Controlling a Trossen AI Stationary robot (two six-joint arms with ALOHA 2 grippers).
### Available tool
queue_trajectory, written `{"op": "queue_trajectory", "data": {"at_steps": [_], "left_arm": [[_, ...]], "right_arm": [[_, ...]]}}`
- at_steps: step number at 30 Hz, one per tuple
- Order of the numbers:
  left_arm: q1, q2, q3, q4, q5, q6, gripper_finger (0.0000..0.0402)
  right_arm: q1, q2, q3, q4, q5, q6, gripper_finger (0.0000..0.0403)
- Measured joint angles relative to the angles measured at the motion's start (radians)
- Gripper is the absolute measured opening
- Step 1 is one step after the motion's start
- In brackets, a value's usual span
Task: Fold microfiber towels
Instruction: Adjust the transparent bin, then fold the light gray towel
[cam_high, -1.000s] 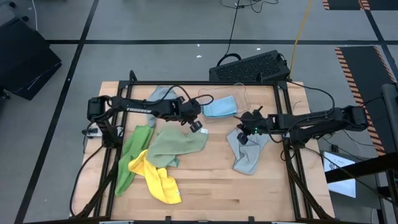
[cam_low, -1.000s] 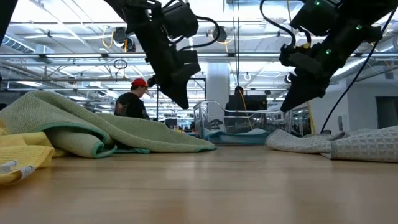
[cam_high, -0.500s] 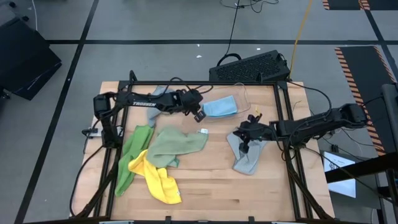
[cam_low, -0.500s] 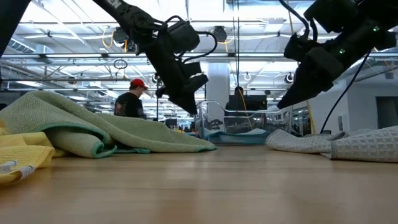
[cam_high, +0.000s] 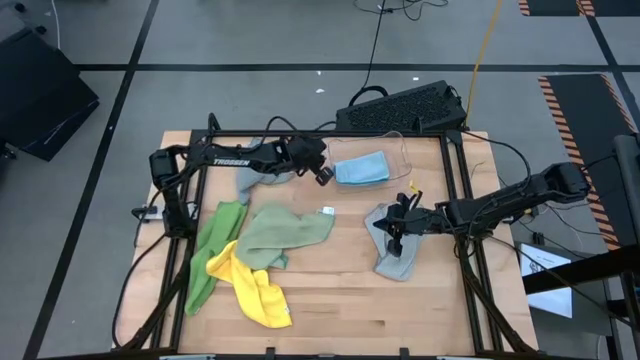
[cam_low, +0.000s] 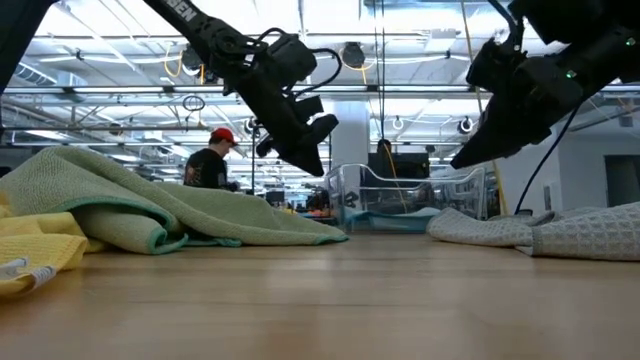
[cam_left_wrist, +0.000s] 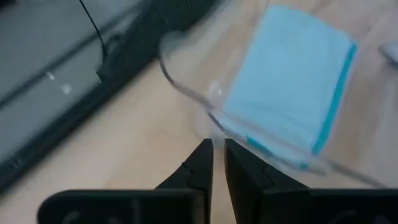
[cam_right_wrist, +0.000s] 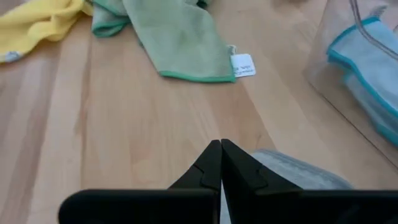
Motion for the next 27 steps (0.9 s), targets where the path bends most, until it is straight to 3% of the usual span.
{"op": "queue_trajectory", "data": {"at_steps": [5,10,13,17,20,24,27], "left_arm": [[-0.129,-0.014,0.001,-0.117,0.01,-0.1,0.0042],[-0.377,-0.018,0.0,-0.15,-0.165,-0.24,0.0042],[-0.524,-0.018,0.0,-0.147,-0.332,-0.354,0.0042],[-0.675,-0.009,0.0,-0.141,-0.509,-0.498,0.0042],[-0.753,-0.005,0.0,-0.144,-0.586,-0.577,0.0042],[-0.84,-0.007,0.0,-0.143,-0.653,-0.649,0.0042],[-0.893,-0.006,0.0,-0.141,-0.684,-0.698,0.0042]], "right_arm": [[0.036,0.0,0.0,0.0,0.194,0.085,0.0],[-0.002,-0.001,0.008,0.004,0.349,0.041,0.0],[-0.074,-0.002,0.03,0.002,0.303,0.022,0.0],[-0.159,-0.002,0.06,0.001,0.139,0.02,0.0],[-0.186,-0.002,0.068,-0.001,0.061,0.043,0.0],[-0.19,-0.002,0.089,-0.018,0.06,0.091,0.0],[-0.205,-0.002,0.138,-0.126,0.065,0.097,0.0]]}}
